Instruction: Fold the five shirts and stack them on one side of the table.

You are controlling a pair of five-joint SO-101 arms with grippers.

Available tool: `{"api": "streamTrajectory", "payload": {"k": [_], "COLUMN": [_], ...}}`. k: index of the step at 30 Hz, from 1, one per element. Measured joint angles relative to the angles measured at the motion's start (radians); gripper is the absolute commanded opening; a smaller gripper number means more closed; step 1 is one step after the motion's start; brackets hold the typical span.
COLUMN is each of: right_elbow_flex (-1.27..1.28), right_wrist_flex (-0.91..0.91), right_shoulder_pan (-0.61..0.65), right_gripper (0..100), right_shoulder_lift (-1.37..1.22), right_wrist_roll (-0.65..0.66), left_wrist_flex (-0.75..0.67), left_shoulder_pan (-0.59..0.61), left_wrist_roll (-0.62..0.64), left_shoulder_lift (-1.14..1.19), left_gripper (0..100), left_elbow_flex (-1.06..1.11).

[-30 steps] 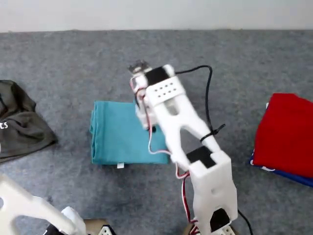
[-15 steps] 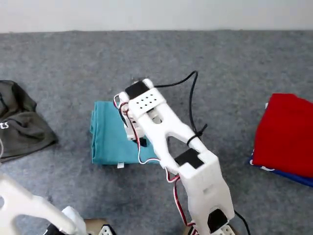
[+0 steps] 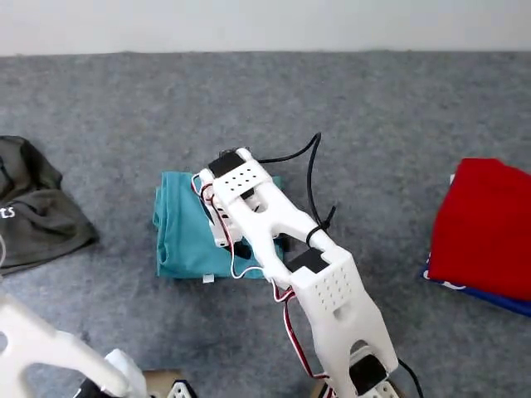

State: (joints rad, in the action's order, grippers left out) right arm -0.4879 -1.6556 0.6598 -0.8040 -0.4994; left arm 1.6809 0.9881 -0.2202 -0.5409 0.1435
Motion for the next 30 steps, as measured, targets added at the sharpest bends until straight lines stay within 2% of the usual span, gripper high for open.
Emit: {"api": "streamTrajectory", "payload": {"k": [2, 4, 8, 13, 17, 21, 26, 30], "right_elbow_flex": [0.000, 0.000, 0.000, 0.000, 0.035, 0.035, 0.035, 0.037], "right_wrist_flex": [0.000, -0.006, -0.021, -0.083, -0.095, -0.095, -0.074, 0.107], "right_shoulder_pan": [0.000, -0.003, -0.018, -0.054, -0.166, -0.341, -0.543, -0.638], "right_gripper": [5.0, 1.0, 0.9, 0.9, 0.9, 0.9, 0.9, 0.8], "right_shoulder_lift": [0.000, 0.000, 0.000, 0.025, 0.083, 0.127, 0.129, 0.129], "right_wrist_roll": [0.000, 0.015, 0.078, 0.190, 0.351, 0.655, 1.232, 1.656], "left_wrist_flex": [0.000, -0.008, -0.012, -0.012, -0.012, -0.018, -0.028, -0.028], "left_shoulder_pan": [0.000, 0.000, 0.000, 0.000, 0.000, 0.000, 0.000, 0.000], "left_wrist_roll": [0.000, 0.000, 0.000, 0.000, 0.000, 0.000, 0.000, 0.000], "left_shoulder_lift": [0.000, 0.000, 0.000, 0.000, 0.000, 0.000, 0.000, 0.000], "left_gripper": [2, 2, 2, 2, 2, 2, 2, 2], "left_elbow_flex": [0.000, 0.000, 0.000, 0.000, 0.000, 0.000, 0.000, 0.000]}}
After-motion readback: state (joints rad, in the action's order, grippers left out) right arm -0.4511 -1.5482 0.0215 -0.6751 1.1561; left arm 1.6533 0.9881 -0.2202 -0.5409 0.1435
